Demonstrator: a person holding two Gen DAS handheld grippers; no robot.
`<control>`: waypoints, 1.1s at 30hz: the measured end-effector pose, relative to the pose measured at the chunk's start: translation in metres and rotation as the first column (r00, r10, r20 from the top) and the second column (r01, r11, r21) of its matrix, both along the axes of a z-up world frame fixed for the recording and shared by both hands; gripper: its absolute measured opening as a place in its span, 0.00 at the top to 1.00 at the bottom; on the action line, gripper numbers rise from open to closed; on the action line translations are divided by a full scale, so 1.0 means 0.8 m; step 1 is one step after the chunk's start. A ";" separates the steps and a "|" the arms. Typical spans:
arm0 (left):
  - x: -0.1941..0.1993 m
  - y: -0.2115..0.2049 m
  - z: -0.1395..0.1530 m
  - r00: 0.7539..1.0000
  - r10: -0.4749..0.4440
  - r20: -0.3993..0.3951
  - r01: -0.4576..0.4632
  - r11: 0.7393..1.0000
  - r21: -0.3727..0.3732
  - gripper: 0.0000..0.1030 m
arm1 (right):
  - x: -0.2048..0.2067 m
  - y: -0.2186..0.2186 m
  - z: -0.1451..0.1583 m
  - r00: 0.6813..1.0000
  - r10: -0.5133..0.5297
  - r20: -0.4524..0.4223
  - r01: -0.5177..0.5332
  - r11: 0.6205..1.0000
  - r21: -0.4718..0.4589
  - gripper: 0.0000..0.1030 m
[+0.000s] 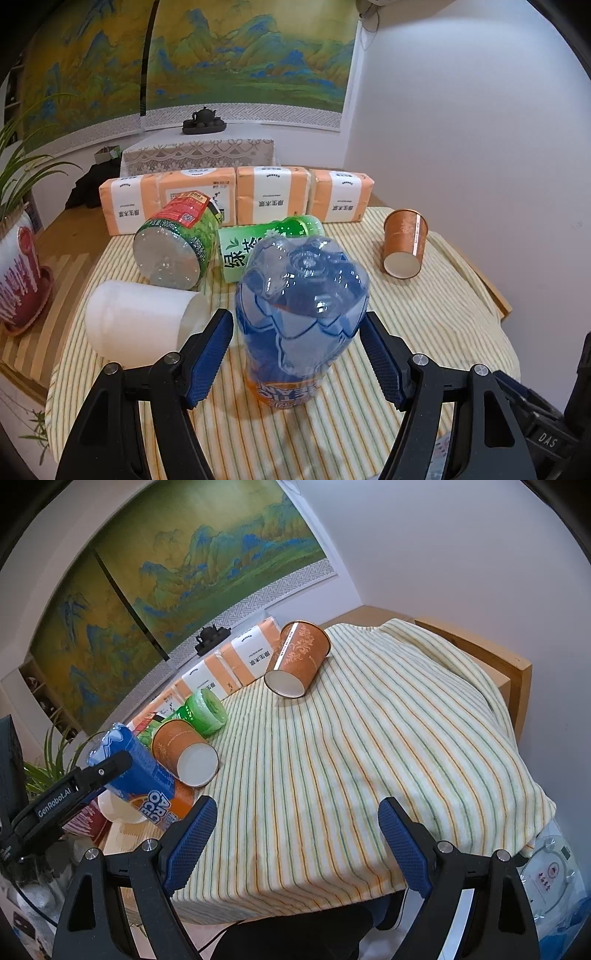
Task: Flip cup upside down
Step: 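Lower the bottle cap-first onto the cloth and open the left gripper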
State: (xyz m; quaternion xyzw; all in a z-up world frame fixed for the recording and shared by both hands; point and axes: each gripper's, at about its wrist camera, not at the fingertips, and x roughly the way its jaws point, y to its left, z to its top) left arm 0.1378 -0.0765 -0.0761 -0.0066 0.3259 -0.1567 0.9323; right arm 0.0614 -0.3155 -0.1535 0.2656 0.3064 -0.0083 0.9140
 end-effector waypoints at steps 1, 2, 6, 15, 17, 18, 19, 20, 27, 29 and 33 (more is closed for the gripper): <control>0.000 0.001 -0.001 1.000 0.002 0.004 -0.002 1.000 0.004 0.26 | 0.002 0.002 0.001 1.000 0.002 0.000 -0.002 1.000 -0.005 0.16; 0.000 0.002 -0.001 1.000 0.004 0.007 -0.004 1.000 0.006 0.25 | 0.004 0.005 0.002 1.000 0.006 0.001 -0.006 1.000 -0.013 0.16; -0.004 0.005 -0.002 1.000 0.000 0.021 0.000 1.000 0.008 0.18 | 0.009 0.017 0.011 1.000 0.014 0.014 -0.013 0.999 -0.052 0.16; -0.022 0.015 0.004 0.999 0.001 0.052 -0.002 1.000 0.009 0.14 | 0.014 0.043 0.031 0.998 0.037 0.041 -0.032 0.993 -0.112 0.16; -0.027 0.018 0.006 0.998 0.005 0.062 -0.006 1.000 0.011 0.08 | 0.013 0.046 0.037 0.998 0.036 0.049 -0.029 0.992 -0.123 0.16; -0.030 0.021 0.008 0.998 0.005 0.069 -0.005 1.000 0.005 0.06 | 0.012 0.046 0.039 0.998 0.035 0.052 -0.028 0.991 -0.127 0.16; -0.033 0.023 0.010 0.997 0.005 0.073 -0.005 1.000 0.002 0.06 | 0.012 0.047 0.042 0.998 0.034 0.055 -0.027 0.991 -0.130 0.16; -0.036 0.024 0.011 0.997 0.005 0.076 -0.005 1.000 0.000 0.06 | 0.011 0.049 0.045 0.998 0.037 0.060 -0.028 0.991 -0.133 0.16; -0.055 0.042 0.016 0.997 0.022 0.079 -0.021 1.000 -0.017 0.06 | 0.003 0.062 0.057 0.996 0.046 0.079 -0.034 0.988 -0.148 0.13; -0.061 0.045 0.017 0.996 0.026 0.083 -0.025 1.000 -0.015 0.06 | 0.001 0.066 0.060 0.995 0.050 0.082 -0.037 0.986 -0.160 0.12; -0.074 0.057 0.024 0.994 0.046 0.104 -0.045 0.999 -0.017 0.06 | -0.003 0.073 0.066 0.994 0.056 0.092 -0.039 0.985 -0.170 0.12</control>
